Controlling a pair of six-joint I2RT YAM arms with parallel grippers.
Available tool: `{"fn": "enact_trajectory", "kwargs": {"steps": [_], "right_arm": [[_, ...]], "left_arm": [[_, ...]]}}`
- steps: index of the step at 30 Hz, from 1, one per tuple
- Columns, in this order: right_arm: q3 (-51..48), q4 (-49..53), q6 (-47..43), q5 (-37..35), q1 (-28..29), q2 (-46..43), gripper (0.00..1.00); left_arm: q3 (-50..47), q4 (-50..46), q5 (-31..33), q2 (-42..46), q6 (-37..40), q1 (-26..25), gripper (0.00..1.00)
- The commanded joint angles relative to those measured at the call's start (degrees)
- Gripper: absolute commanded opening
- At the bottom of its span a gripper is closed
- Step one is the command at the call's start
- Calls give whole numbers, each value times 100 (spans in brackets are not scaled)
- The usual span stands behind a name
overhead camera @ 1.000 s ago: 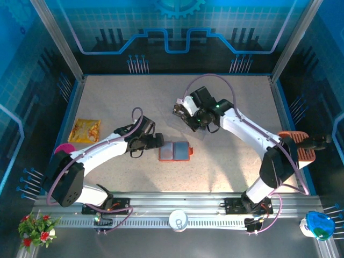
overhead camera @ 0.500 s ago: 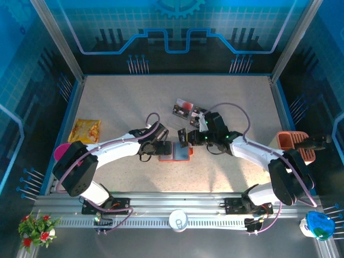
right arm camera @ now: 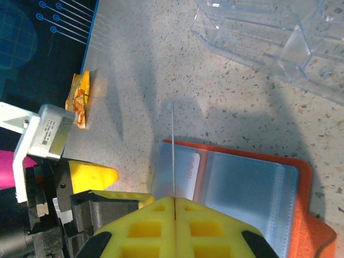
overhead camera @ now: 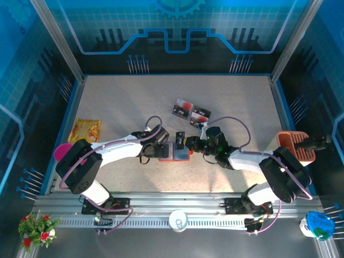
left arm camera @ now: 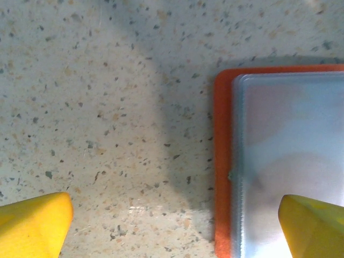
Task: Put the credit cards into the card holder
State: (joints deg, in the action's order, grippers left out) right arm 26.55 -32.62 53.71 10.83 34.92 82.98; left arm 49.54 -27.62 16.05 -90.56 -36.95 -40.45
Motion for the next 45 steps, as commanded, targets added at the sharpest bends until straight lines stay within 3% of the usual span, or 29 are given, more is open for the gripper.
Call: {"fn": "enact_trajectory", "kwargs": {"steps": [1, 20, 45], "right_arm": [[-106, -733, 228, -197, 153, 225, 0], [-121, -1281, 335, -416, 401, 961, 0], [-206, -1303, 439, -365, 604, 1199, 0]], "left_arm": [[-126, -183, 196, -84, 10, -49, 99], [-260, -217, 243, -124, -60, -72, 99], [-303, -161, 240, -115, -77, -81, 99]]}}
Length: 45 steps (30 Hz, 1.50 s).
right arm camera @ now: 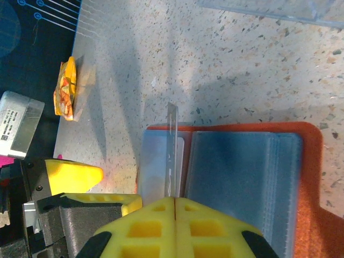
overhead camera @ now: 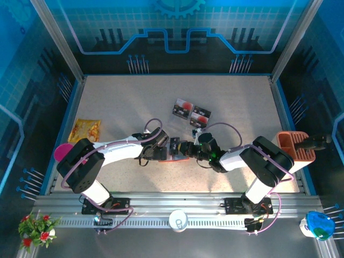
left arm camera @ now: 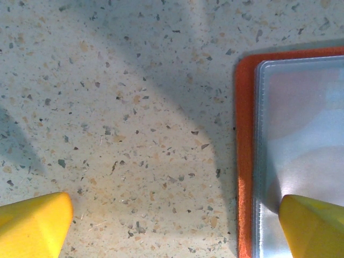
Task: Put the credit cards into the card holder
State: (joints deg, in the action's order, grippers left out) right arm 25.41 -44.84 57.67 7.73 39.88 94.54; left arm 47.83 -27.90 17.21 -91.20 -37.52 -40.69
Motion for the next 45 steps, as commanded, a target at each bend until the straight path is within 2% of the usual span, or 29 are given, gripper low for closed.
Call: {"fn": "enact_trajectory", "kwargs": {"steps": [1, 22, 32, 45], "right_arm": [[-106, -78, 47, -60, 111, 27, 0], [-189, 409, 188, 66, 209, -147, 0], [31, 1191, 106, 87, 226, -377, 0], [481, 1750, 51, 481, 238, -28, 0]], "left_arm": [[-135, -124, 119, -47, -26, -50, 99], [-168, -86, 132, -39, -10, -53, 99], [-191, -58, 129, -38, -10, -56, 99], [-227, -6, 124, -63, -23, -55, 99]]}}
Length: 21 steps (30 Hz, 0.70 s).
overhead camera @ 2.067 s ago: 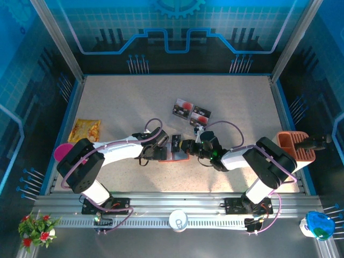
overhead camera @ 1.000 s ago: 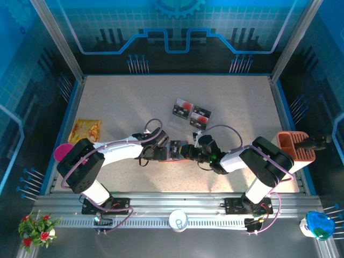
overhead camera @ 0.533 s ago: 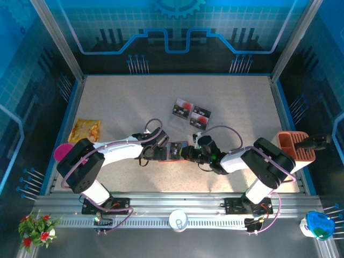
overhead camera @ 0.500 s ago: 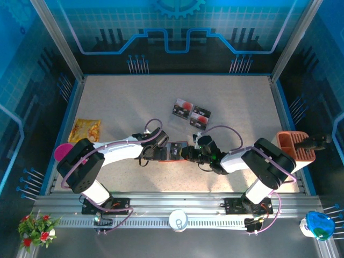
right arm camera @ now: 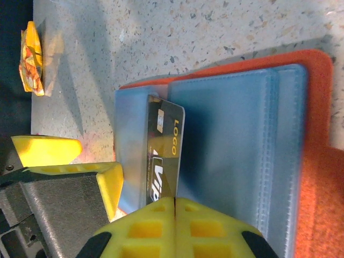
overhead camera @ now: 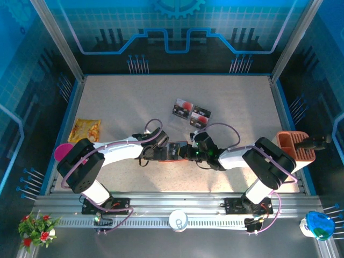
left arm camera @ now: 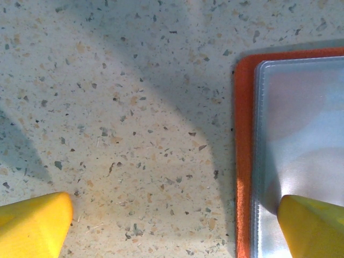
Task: Put the credit cards into the card holder
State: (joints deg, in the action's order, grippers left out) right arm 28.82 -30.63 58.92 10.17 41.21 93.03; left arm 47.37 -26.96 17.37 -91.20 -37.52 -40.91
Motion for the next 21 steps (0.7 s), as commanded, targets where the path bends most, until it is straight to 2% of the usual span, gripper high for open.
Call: {"fn": "enact_trajectory", "kwargs": {"steps": [1, 10, 15, 21], "right_arm": [[180, 383, -84, 251, 94, 140, 0], [489, 561, -218, 433, 91, 483, 0], [889, 771, -490, 889, 69, 809, 0], [1167, 1571, -1062, 1008, -7, 331, 25]], "left_arm": [[-178, -90, 109, -56, -19, -32, 99], [-121, -107, 83, -40, -11, -33, 99], [9, -172, 30, 74, -45, -31, 99], [189, -465, 191, 518, -223, 63, 99]]}}
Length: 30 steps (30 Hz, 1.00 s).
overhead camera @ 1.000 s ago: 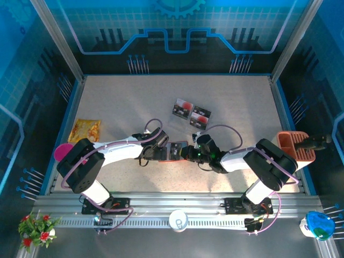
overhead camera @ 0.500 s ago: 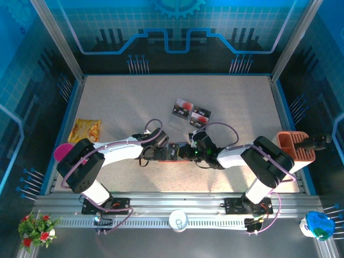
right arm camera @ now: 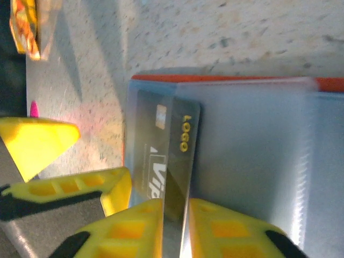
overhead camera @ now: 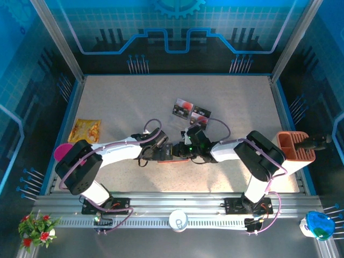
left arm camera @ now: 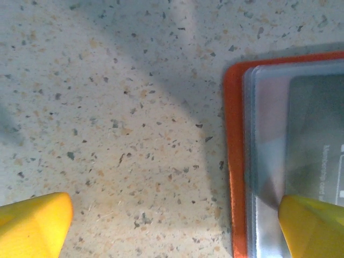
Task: Put the credit cards into the card holder
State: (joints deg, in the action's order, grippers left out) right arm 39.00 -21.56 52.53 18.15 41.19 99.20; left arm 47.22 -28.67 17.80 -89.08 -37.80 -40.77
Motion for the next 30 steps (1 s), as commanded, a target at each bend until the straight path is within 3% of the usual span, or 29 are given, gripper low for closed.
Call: {"fn": "enact_trajectory", "kwargs": {"steps": [1, 6, 12, 19, 30], "right_arm": [[196, 941, -553, 161, -20, -401, 28], [500, 1837, -1132, -49, -38, -795, 30], [1051, 2634, -1876, -321, -23, -691, 13], [1712, 3089, -2357, -400, 90, -194, 2], [2158, 3367, -2658, -547, 279, 351, 0]], "left_arm": [[194, -321, 159, 413, -231, 104, 99], [104, -373, 84, 746, -245, 407, 99], [-69, -365, 394, 888, -223, 552, 99], [-571, 315, 705, 1173, -209, 555, 99], [-239, 96, 329, 381, 25, 554, 99]]}}
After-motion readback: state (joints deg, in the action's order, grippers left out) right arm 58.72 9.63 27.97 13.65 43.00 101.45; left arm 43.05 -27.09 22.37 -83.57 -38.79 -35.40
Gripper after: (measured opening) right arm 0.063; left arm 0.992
